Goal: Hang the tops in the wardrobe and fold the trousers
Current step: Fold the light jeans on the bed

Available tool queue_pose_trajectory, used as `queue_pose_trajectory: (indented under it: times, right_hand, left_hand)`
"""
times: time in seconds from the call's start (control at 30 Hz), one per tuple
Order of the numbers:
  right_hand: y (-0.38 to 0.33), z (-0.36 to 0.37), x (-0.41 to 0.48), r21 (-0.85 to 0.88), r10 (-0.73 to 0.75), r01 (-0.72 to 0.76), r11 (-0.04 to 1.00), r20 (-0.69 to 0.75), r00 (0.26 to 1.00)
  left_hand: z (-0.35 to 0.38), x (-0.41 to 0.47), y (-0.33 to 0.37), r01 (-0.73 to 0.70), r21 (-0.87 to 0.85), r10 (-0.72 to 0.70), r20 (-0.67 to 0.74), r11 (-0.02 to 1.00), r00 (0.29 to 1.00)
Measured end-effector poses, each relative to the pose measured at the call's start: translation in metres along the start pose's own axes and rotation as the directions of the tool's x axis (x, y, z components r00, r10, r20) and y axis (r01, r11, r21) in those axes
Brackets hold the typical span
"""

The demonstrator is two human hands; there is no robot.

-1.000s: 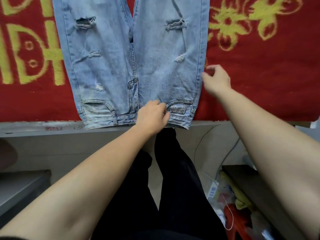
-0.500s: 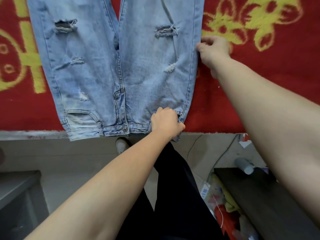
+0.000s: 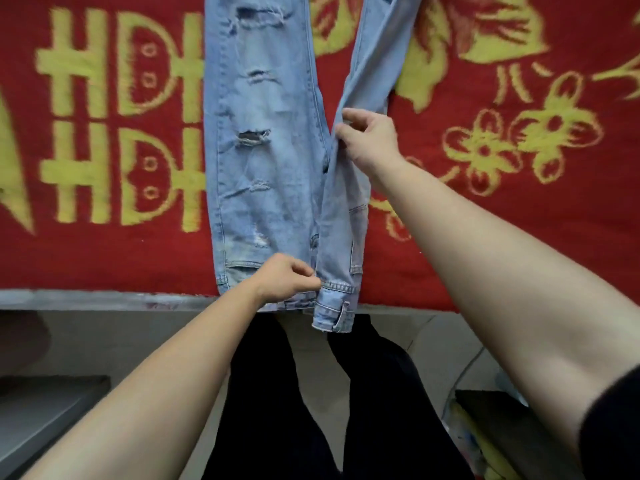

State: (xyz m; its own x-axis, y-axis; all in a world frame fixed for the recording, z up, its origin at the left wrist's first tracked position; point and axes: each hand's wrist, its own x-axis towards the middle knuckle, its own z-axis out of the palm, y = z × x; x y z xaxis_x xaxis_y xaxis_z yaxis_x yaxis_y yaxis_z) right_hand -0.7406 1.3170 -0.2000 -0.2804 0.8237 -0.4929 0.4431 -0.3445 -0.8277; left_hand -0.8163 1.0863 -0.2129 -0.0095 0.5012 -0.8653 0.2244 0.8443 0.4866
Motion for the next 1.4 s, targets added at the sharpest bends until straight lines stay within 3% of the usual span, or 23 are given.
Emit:
queue_pose_trajectory:
  times: [0.13,0.33,0.43,0.53,0.73,0.93,1.1,1.23,1.4]
  right_hand:
    - [-0.020,0.082,0.004,-0.020,-0.011,0.012,1.000,0.058,0.998]
    - [-0.024,0.195,0.006,-0.192,-0.017,0.043,0.980,0.135,0.991]
    - [-0.019,0.232,0.009,-0.335,-0.005,0.051,0.941,0.138,0.990]
    - [-0.008,0.243,0.017,-0.459,-0.022,0.062,0.886,0.091,0.996]
    - [0.005,0.252,0.023,-0.522,0.061,0.069,0.850,0.228,0.972]
    - [-0.020,0.231,0.021,-0.585,0.182,0.025,0.811,0.292,0.939]
    - [-0.052,0.181,0.026,-0.569,0.113,-0.026,0.822,0.118,0.987]
    - [-0.066,0.146,0.050,-0.398,0.082,-0.090,0.913,-0.038,0.996]
    - [-0.070,0.117,0.097,-0.321,-0.009,-0.035,0.946,-0.135,0.991]
  left_hand:
    - [-0.069,-0.020,-0.053,-0.001,-0.042,-0.002,-0.071,0.999,0.997]
    - [-0.134,-0.029,-0.126,0.027,-0.059,-0.036,-0.164,0.998,0.986]
    - [-0.147,-0.019,-0.146,0.040,-0.021,-0.042,-0.127,0.999,0.991]
    - [-0.146,-0.008,-0.150,0.045,0.136,-0.023,-0.163,0.990,0.986]
    - [-0.143,0.008,-0.151,0.148,0.345,-0.089,-0.180,0.927,0.980]
    - [-0.156,-0.003,-0.135,0.116,0.378,-0.068,-0.139,0.918,0.988]
    - [-0.193,0.004,-0.080,0.047,0.388,0.073,-0.289,0.920,0.954]
    - [-0.223,0.032,-0.020,-0.031,0.433,0.255,-0.470,0.901,0.845]
    - [-0.250,0.090,0.054,-0.087,0.511,0.393,-0.530,0.855,0.752]
